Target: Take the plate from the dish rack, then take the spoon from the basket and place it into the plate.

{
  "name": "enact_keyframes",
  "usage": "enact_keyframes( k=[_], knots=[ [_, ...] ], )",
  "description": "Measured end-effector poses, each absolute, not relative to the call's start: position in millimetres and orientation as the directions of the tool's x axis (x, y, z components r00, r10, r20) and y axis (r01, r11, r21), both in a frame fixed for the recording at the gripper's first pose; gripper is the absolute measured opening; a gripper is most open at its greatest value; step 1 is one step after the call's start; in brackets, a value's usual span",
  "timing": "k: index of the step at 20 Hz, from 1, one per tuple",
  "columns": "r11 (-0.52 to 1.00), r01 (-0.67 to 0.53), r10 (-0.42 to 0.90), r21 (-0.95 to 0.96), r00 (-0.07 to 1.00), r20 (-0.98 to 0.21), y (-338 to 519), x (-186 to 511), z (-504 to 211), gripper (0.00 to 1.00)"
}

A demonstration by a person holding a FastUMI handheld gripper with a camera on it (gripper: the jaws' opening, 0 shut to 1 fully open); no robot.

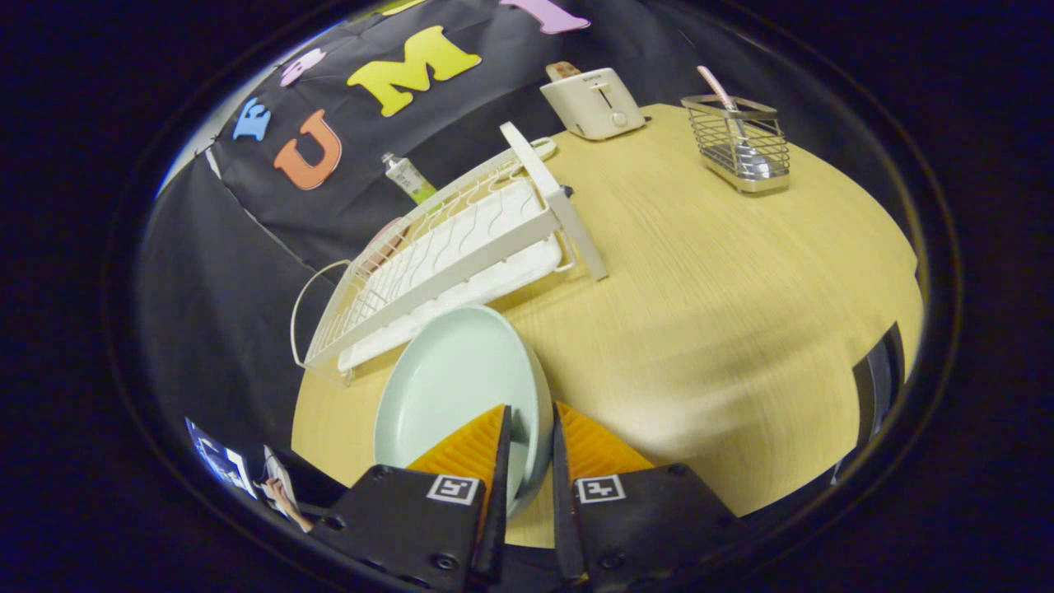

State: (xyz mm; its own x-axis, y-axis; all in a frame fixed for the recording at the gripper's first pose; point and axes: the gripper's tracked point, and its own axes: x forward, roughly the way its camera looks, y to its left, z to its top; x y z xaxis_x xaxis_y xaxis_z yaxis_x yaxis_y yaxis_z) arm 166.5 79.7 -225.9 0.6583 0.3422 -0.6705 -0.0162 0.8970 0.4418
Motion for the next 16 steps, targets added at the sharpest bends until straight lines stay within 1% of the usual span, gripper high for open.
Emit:
enact_keyframes(
  k=[2, 4, 5, 6, 7, 8, 10, 11, 13, 16],
  knots=[
    [0.908, -0.008, 0.319, 0.420, 0.662, -0.678, 74, 165, -229, 0.33],
    [0.922, -0.017, 0.294, 0.386, 0.680, -0.672, 71, 167, -226, 0.33],
    [0.929, -0.023, 0.279, 0.370, 0.700, -0.657, 66, 169, -223, 0.32],
    [0.938, -0.034, 0.260, 0.345, 0.728, -0.634, 59, 171, -216, 0.35],
    [0.948, -0.045, 0.238, 0.316, 0.759, -0.605, 51, 172, -206, 0.41],
    [0.960, -0.056, 0.210, 0.276, 0.794, -0.570, 41, 176, -196, 0.58],
    [0.978, -0.041, 0.144, 0.205, 0.846, -0.514, 17, 181, -177, 0.94],
    [0.979, -0.045, 0.139, 0.200, 0.862, -0.488, 11, 182, -167, 0.94],
    [0.975, -0.040, 0.138, 0.220, 0.882, -0.451, -4, 188, -149, 1.00],
    [0.985, -0.022, 0.087, 0.171, 0.920, -0.382, -41, 210, -118, 1.00]
  ],
)
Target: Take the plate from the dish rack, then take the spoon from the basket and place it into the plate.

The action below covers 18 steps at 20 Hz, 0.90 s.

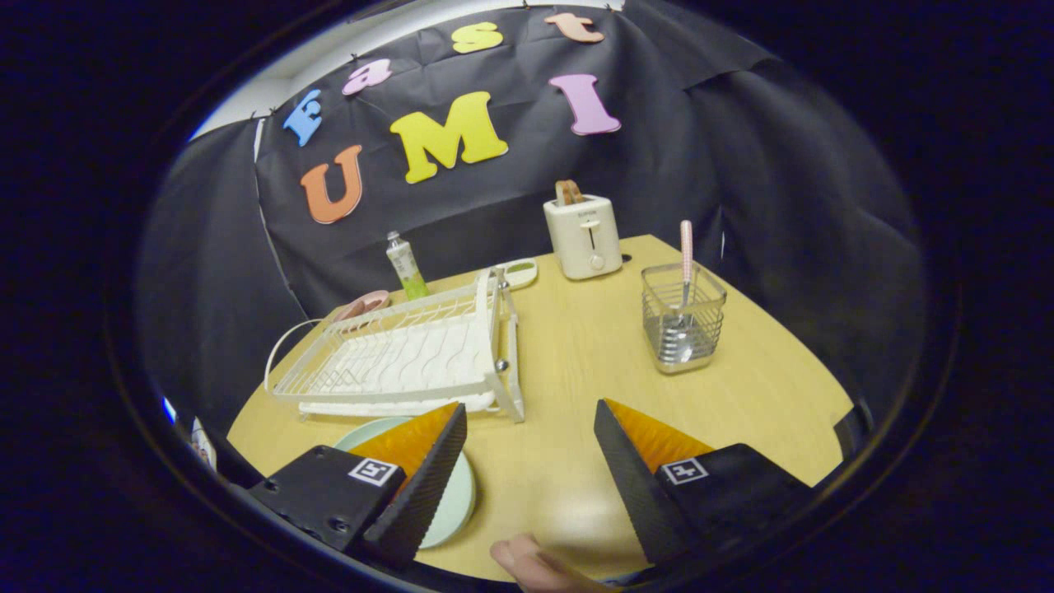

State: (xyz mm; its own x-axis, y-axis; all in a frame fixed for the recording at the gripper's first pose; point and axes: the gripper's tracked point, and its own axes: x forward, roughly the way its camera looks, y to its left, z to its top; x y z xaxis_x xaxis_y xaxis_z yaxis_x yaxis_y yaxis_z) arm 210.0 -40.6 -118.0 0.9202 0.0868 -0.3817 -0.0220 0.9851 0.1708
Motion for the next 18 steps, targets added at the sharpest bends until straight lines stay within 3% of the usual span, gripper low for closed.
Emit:
enact_keyframes(
  k=[5, 12, 15, 17, 18],
  knots=[
    [0.993, 0.103, -0.082, 0.065, 0.959, -0.270, -132, 276, -82, 1.00],
    [0.983, 0.076, -0.027, 0.167, 0.961, -0.276, -175, 355, -59, 1.00],
    [0.969, 0.122, -0.041, 0.214, 0.937, -0.347, -191, 386, -65, 0.99],
    [0.964, 0.178, -0.093, 0.197, 0.921, -0.378, -210, 403, -72, 0.96],
    [0.959, 0.184, -0.092, 0.215, 0.921, -0.380, -213, 409, -71, 0.84]
  ],
)
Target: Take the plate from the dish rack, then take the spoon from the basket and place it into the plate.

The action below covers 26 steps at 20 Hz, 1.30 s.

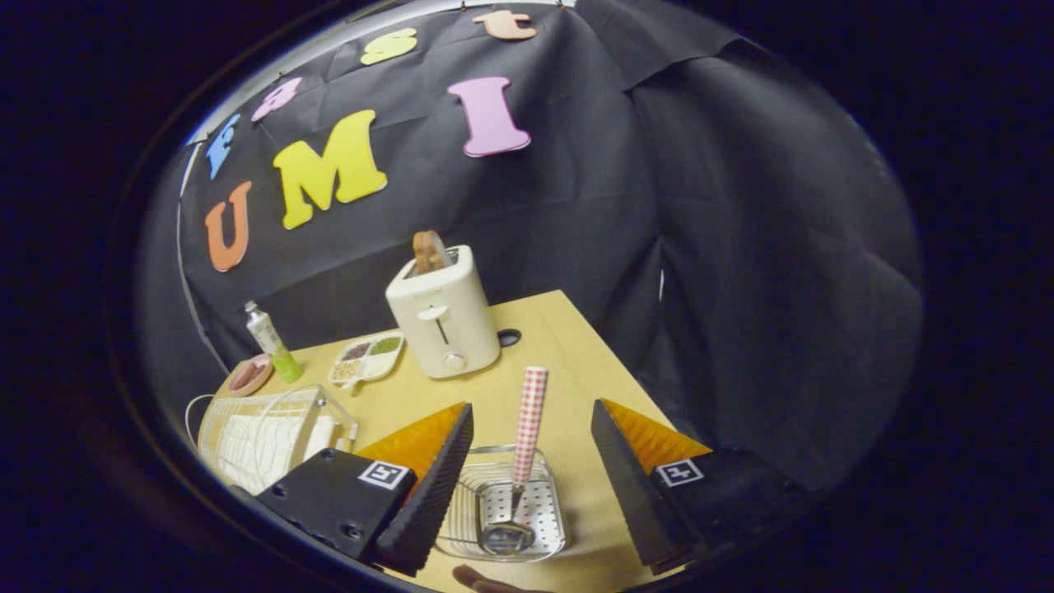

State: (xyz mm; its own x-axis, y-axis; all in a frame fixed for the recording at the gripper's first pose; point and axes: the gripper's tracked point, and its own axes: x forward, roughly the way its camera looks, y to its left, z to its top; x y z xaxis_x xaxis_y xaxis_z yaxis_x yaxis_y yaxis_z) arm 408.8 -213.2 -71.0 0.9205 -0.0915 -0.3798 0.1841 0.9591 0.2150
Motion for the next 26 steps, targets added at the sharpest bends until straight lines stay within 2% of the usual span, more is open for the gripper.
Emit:
enact_keyframes(
  k=[2, 5, 9, 15, 19, 26],
  knots=[
    [0.950, 0.154, -0.044, 0.273, 0.928, -0.369, -211, 416, -67, 0.61],
    [0.960, 0.142, -0.035, 0.242, 0.917, -0.398, -204, 414, -78, 0.25],
    [0.968, 0.140, -0.063, 0.207, 0.938, -0.341, -200, 408, -57, 0.18],
    [0.983, 0.167, -0.157, 0.081, 0.981, -0.118, -187, 375, 23, 0.17],
    [0.981, 0.176, -0.172, 0.085, 0.984, -0.048, -161, 339, 67, 0.17],
    [0.993, 0.033, -0.039, 0.111, 0.998, 0.054, -60, 252, 106, 0.17]
  ],
)
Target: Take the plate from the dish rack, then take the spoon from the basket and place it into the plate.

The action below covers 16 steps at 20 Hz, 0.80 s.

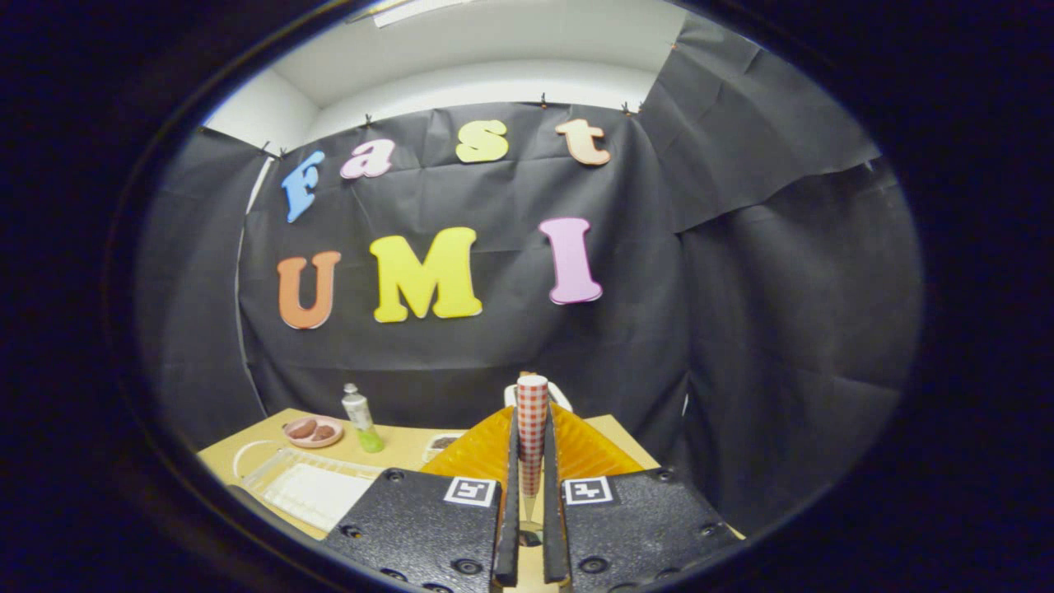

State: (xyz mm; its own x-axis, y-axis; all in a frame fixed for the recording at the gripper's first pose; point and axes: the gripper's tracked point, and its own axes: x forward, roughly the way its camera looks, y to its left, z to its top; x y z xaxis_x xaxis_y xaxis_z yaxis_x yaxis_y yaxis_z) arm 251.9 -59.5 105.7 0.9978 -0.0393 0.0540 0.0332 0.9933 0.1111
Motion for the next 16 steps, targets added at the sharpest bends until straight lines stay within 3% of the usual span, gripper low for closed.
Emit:
enact_keyframes(
  k=[11, 16],
  knots=[
    [0.979, -0.176, 0.172, 0.102, 0.984, 0.050, 110, 151, 83, 0.17],
    [0.980, -0.152, 0.152, 0.125, 0.988, 0.013, 140, 155, 33, 0.17]
  ],
)
